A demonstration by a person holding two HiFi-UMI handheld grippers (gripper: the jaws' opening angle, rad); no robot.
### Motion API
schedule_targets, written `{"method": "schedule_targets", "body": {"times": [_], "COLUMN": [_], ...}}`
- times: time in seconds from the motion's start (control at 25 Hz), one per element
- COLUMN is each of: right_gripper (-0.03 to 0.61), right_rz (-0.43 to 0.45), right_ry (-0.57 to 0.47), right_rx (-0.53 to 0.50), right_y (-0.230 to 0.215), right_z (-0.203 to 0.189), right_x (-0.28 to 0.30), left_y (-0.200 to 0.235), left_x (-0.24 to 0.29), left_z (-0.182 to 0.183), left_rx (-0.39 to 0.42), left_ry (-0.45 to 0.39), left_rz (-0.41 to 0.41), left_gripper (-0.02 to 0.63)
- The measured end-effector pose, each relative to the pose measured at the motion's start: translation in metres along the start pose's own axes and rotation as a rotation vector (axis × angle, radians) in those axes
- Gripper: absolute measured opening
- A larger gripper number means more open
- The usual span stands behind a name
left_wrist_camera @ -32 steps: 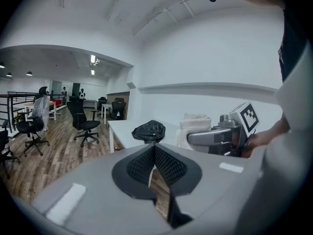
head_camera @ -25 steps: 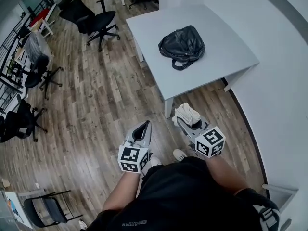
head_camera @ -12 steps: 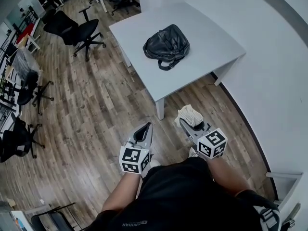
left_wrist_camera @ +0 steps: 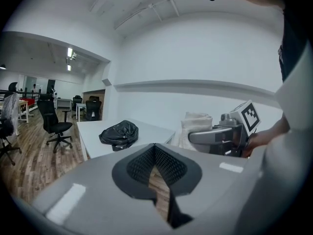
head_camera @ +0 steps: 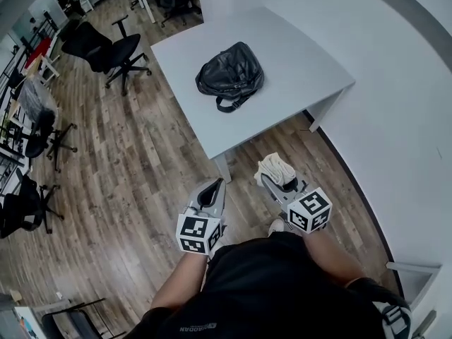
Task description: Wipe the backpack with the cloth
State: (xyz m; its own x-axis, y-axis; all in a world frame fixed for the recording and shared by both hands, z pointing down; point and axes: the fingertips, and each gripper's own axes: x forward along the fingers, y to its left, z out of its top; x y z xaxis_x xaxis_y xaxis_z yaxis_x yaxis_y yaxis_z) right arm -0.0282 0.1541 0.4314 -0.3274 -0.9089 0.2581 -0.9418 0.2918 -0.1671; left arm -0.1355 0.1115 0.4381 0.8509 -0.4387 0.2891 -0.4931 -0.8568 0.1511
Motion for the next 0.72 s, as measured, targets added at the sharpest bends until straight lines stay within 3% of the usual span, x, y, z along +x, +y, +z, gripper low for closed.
{"method": "schedule_targets", "body": {"times": [0.52,0.72], "right_gripper": [0.109,0.109], "right_rz": [0.044,0.043], "right_ry": [-0.004,-0.024], "right_rx": [0.025,0.054], "right_y": [-0.114,-0.153], "right_z": [-0.001,0.002], "right_x": [-0.06,-0.081], "left_y": [-0.081,-0.112], "left_x": [0.103,0.138], "left_z": [0.019,0.018], "left_rx": [0.014,0.029], "left_ry": [0.005,0.045], "left_rz": [0.044,0.041], "left_gripper": [0.006,0.006]}}
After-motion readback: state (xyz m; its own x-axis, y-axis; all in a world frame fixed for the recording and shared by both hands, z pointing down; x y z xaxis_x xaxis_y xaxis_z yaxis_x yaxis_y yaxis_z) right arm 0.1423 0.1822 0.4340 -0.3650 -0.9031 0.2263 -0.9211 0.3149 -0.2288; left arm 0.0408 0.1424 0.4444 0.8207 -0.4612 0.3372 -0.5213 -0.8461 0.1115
